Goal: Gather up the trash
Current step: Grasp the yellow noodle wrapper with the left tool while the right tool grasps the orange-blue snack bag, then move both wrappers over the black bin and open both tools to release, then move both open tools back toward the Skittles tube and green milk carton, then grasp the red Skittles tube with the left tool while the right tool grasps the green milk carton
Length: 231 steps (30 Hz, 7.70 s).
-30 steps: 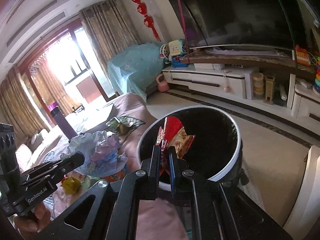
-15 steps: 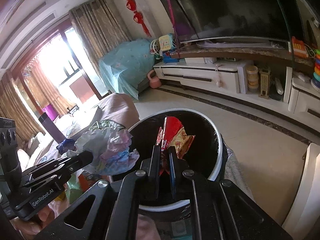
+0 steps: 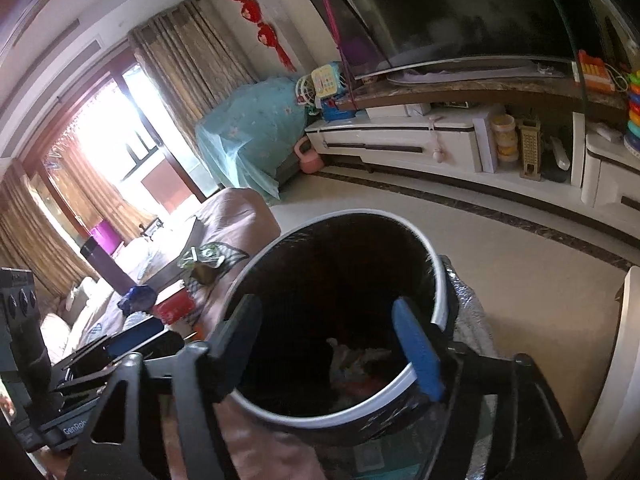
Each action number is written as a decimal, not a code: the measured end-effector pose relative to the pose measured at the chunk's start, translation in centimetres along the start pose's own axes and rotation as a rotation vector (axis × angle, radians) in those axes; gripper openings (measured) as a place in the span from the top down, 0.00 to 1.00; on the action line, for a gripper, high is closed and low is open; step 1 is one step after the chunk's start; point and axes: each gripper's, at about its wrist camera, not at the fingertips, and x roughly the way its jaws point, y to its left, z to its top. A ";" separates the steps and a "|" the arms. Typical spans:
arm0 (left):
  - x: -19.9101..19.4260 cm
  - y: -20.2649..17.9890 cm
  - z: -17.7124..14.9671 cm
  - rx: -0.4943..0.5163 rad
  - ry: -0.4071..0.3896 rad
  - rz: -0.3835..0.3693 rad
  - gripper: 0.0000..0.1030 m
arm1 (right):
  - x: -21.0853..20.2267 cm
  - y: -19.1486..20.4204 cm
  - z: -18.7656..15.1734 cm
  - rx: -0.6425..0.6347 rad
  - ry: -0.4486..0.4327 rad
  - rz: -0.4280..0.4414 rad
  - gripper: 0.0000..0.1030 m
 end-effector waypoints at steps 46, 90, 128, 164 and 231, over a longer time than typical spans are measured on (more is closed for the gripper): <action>-9.3 15.1 -11.4 -0.253 0.015 0.236 0.31 | 2.3 13.5 -8.6 -0.222 0.081 0.077 0.23; -7.2 4.2 -5.3 -0.041 -0.009 -0.043 0.99 | -2.1 7.4 -5.4 -0.129 0.006 0.015 0.96; 4.5 -3.4 2.4 0.058 0.103 -0.159 0.99 | 1.1 -0.5 0.8 -0.032 0.029 -0.024 0.96; -7.7 8.7 -7.7 -0.218 0.037 0.033 0.30 | -2.1 7.4 -6.1 -0.070 0.020 0.104 0.02; -6.1 24.3 -10.6 -0.399 0.167 0.165 0.65 | 7.8 19.7 -11.3 -0.535 0.307 0.183 0.27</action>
